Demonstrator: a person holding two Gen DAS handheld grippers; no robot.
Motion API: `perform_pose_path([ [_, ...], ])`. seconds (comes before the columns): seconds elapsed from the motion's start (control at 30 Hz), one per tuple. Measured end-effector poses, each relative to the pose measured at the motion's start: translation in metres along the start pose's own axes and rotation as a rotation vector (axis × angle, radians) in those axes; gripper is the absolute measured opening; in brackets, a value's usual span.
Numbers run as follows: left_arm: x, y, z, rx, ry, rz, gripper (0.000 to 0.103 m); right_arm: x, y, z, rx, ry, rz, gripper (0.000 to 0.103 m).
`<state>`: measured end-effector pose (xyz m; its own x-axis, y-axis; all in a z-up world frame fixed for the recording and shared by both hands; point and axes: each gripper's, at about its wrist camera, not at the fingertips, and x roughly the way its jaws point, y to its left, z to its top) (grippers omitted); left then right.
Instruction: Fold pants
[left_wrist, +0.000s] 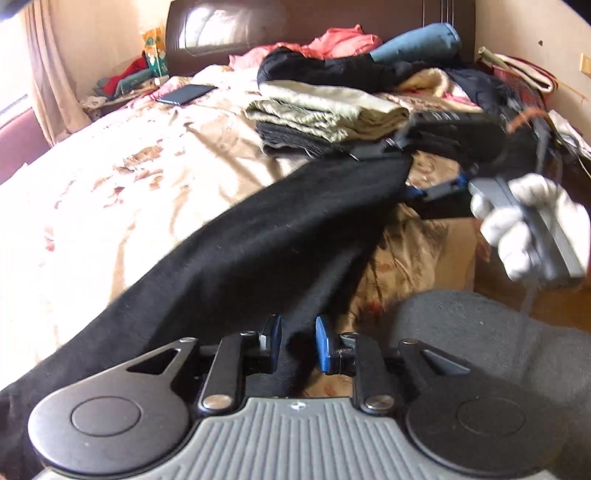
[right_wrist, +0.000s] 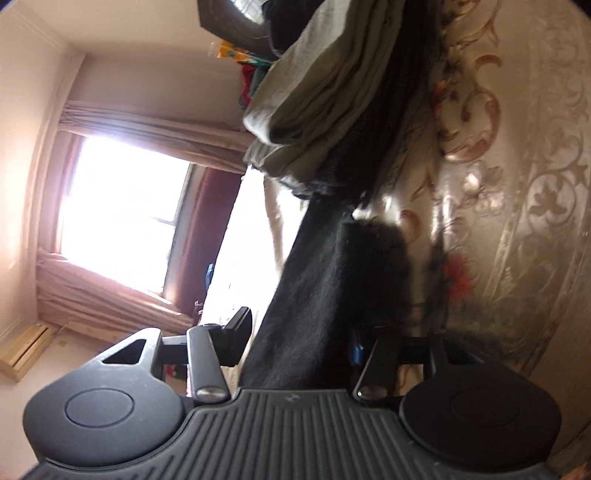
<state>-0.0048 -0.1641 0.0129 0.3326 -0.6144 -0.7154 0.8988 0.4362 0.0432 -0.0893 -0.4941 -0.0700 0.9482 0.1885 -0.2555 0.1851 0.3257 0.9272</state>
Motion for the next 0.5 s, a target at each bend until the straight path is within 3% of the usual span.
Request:
perform_pose_path([
  [0.03,0.004,0.004,0.0,-0.003,0.003,0.002,0.039,0.005,-0.004,-0.001,-0.024,0.011,-0.021,0.052],
  [0.13,0.013,0.008,0.0,-0.015,0.027,0.013,0.04,0.026,-0.024,0.0,0.018,-0.007,-0.009,0.032],
  [0.23,0.014,0.008,0.0,-0.026,0.04,0.015,0.04,0.028,-0.027,0.003,0.07,-0.043,0.068,0.034],
  [0.33,0.016,0.006,0.001,-0.007,0.05,0.027,0.04,0.013,-0.03,-0.001,0.142,-0.081,0.204,0.022],
  [0.43,0.022,0.006,0.003,0.003,0.064,0.028,0.04,0.026,-0.029,-0.001,0.044,-0.08,0.111,0.024],
  [0.5,0.027,0.005,0.006,0.015,0.069,0.041,0.04,0.047,-0.031,0.002,0.045,-0.059,0.121,0.02],
])
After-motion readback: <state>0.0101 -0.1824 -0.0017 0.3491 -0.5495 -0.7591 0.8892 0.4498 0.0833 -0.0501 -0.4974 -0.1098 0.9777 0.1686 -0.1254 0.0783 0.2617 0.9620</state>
